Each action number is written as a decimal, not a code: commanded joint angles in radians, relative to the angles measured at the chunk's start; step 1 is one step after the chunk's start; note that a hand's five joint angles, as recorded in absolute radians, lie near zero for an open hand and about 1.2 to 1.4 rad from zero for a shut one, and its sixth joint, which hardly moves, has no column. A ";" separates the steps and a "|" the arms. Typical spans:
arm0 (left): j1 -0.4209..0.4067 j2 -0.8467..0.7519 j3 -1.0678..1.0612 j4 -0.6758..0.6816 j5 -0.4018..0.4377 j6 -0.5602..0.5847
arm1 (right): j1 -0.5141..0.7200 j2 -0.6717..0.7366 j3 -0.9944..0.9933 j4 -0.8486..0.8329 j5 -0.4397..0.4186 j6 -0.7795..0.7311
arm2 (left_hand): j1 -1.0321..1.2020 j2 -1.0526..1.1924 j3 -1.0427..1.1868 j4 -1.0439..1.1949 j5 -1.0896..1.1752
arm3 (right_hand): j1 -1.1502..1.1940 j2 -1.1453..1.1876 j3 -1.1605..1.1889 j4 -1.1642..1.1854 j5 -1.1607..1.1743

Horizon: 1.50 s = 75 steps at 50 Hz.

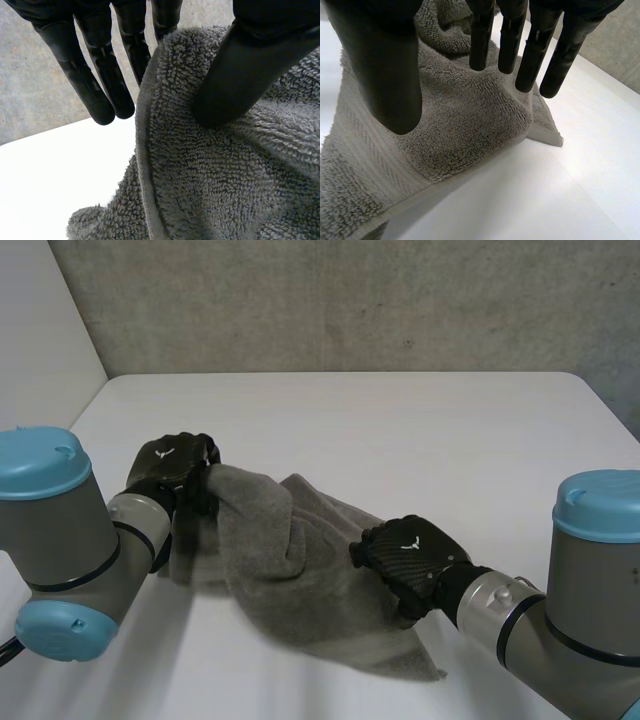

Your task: Fold the towel.

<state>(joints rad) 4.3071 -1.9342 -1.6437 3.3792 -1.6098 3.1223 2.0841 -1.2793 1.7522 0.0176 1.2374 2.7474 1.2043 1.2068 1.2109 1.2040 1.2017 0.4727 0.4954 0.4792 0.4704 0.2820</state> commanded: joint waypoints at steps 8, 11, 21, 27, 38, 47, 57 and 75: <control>-0.010 -0.026 0.007 0.118 -0.010 -0.002 | 0.002 0.112 -0.076 -0.028 0.053 0.003 | -0.066 -0.069 -0.073 -0.066 -0.238 | -0.298 -0.321 -0.305 -0.296 -0.282; -0.010 -0.026 0.007 0.118 -0.010 -0.002 | -0.004 0.113 -0.077 -0.030 0.056 0.003 | -0.066 -0.069 -0.073 -0.066 -0.238 | -0.298 -0.321 -0.305 -0.296 -0.282; 0.002 -0.028 0.034 0.097 -0.019 -0.014 | -0.019 0.087 -0.086 -0.074 0.123 0.011 | -0.057 -0.060 -0.064 -0.057 -0.229 | -0.298 -0.321 -0.305 -0.296 -0.282; -0.094 -0.039 0.116 -0.003 -0.027 -0.083 | -0.059 0.054 -0.106 -0.085 0.183 0.014 | -0.054 -0.057 -0.061 -0.054 -0.226 | -0.298 -0.321 -0.305 -0.296 -0.282; -0.332 -0.103 0.327 -0.050 -0.134 -0.263 | -0.139 -0.032 -0.108 -0.102 0.226 0.029 | -0.048 -0.051 -0.055 -0.048 -0.220 | -0.298 -0.321 -0.305 -0.296 -0.282; -0.484 -0.207 0.380 -0.064 -0.171 -0.268 | -0.194 -0.077 -0.106 -0.103 0.228 0.046 | -0.198 -0.201 -0.205 -0.198 -0.370 | -0.298 -0.321 -0.305 -0.296 -0.282; -0.549 -0.229 0.378 -0.165 -0.093 -0.254 | -0.194 -0.091 -0.108 -0.100 0.229 0.043 | -0.937 -0.940 -0.944 -0.937 -1.109 | -0.298 -0.321 -0.305 -0.296 -0.282; -0.127 -0.025 0.311 -0.170 -0.062 -0.252 | -0.167 -0.092 -0.109 -0.093 0.229 0.047 | -0.947 -0.949 -0.953 -0.946 -1.119 | -0.298 -0.321 -0.305 -0.296 -0.282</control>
<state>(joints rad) 4.0327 -1.9810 -1.3287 3.2056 -1.6958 2.8703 1.9025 -1.3700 1.6441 -0.0765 1.4672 2.7930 0.3294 0.3194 0.3108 0.3314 0.2899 0.2317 0.2521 0.2432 0.2515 0.0210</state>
